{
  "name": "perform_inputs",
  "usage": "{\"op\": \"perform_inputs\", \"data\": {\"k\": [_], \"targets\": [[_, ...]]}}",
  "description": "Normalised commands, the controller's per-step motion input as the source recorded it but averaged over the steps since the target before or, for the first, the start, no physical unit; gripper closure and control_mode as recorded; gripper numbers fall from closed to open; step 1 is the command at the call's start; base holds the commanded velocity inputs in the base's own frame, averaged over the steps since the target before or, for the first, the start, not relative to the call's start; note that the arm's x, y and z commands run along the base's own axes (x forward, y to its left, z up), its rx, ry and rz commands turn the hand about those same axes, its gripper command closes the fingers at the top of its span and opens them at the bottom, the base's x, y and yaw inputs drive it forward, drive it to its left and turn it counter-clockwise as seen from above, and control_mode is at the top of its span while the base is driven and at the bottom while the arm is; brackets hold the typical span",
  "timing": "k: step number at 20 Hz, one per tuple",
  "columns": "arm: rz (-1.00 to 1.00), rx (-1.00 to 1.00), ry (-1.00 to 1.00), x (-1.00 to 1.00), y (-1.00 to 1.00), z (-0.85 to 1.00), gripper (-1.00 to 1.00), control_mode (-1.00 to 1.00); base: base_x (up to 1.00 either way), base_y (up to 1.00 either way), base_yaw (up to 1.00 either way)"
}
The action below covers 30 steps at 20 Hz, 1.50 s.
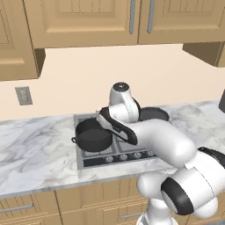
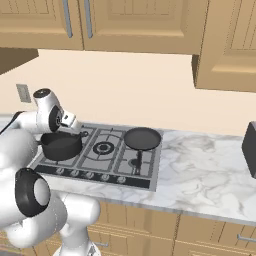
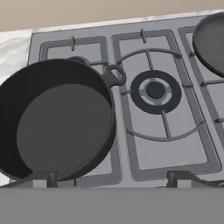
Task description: Move the pot and pan from the stove into the sink.
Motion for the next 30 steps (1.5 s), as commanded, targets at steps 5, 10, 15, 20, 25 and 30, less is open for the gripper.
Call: {"op": "perform_inputs", "data": {"k": [5,10,15,20,25,30], "targets": [[-0.08,0.0,-0.01,0.5,0.18,-0.45,-1.0,-1.0,0.0,0.0,0.0],[-0.06,0.0,0.0,0.41,0.15,-0.49,-1.0,-1.0,0.0,0.0,0.0],[0.0,0.0,0.01,0.03,0.03,-0.1,-1.0,-1.0,0.0,0.0,0.0],[0.0,0.0,0.0,0.01,-0.18,-0.1,-1.0,-1.0,0.0,0.0,0.0],[0.0,0.0,0.0,0.0,-0.16,-0.09,-1.0,-1.0,0.0,0.0,0.0],[0.0,-0.01,0.0,0.0,0.0,-0.22,-1.0,-1.0,0.0,0.0,0.0]]}}
